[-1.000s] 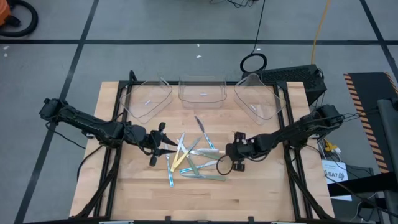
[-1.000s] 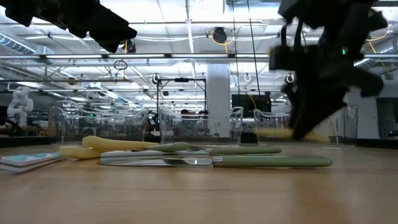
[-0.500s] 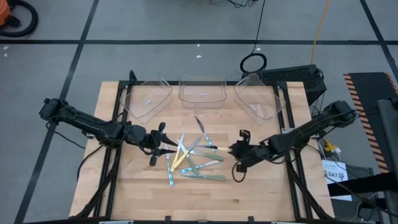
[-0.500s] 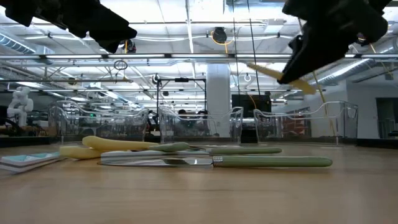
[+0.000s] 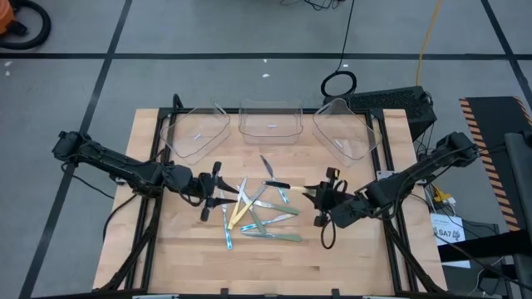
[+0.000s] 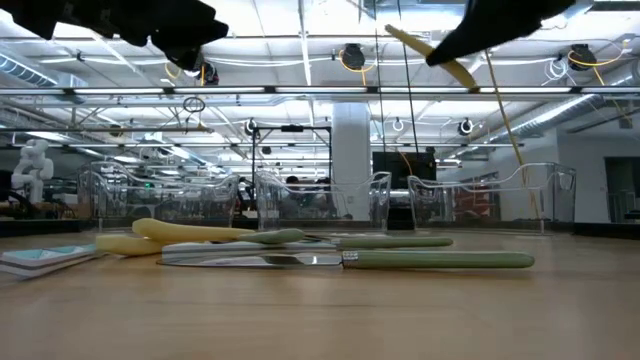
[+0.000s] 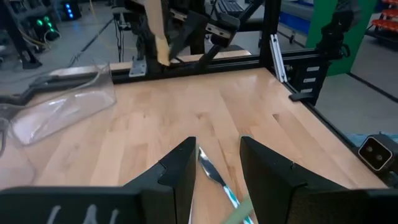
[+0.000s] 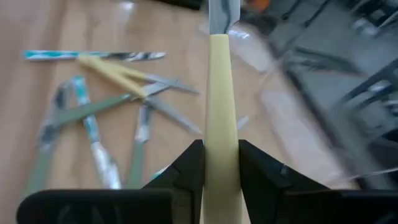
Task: Sort silverware by color (type)
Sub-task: Put the right yellow table knife into the center transparent bin
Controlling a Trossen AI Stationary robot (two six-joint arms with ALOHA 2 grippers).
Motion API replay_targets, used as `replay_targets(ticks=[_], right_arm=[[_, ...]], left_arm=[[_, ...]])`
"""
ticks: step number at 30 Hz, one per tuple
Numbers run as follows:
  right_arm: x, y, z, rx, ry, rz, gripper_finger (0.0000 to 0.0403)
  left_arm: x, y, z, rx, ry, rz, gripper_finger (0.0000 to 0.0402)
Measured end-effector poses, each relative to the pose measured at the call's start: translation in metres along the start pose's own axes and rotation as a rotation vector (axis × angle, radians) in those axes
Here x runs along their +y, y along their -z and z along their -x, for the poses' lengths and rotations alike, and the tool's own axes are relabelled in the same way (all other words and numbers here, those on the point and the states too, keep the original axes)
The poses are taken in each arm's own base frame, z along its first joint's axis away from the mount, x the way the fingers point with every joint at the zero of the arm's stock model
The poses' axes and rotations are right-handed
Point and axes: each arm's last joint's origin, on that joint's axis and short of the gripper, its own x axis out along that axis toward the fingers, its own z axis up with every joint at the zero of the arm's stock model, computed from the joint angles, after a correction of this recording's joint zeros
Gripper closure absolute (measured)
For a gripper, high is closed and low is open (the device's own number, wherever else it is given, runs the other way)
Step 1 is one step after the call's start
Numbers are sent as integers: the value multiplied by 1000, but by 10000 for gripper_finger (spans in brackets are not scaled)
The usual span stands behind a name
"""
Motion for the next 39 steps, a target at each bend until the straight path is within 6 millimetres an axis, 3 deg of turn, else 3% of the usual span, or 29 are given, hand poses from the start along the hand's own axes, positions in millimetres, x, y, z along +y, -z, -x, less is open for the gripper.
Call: replay_targets(ticks=[13,23,32,39], right_arm=[[-7,-22,8,-63,175,171,329],[-9,-29,11,-69,181,255,328],[-9,-29,11,-83,171,109,328],[-12,-30,11,-84,199,95,328]], left_arm=[[4,0,0,-2,-17,-63,268],[14,0,0,3,-64,-51,268],[14,-2,0,-19,-67,-100,268],[14,-2,0,-23,-67,-98,268]])
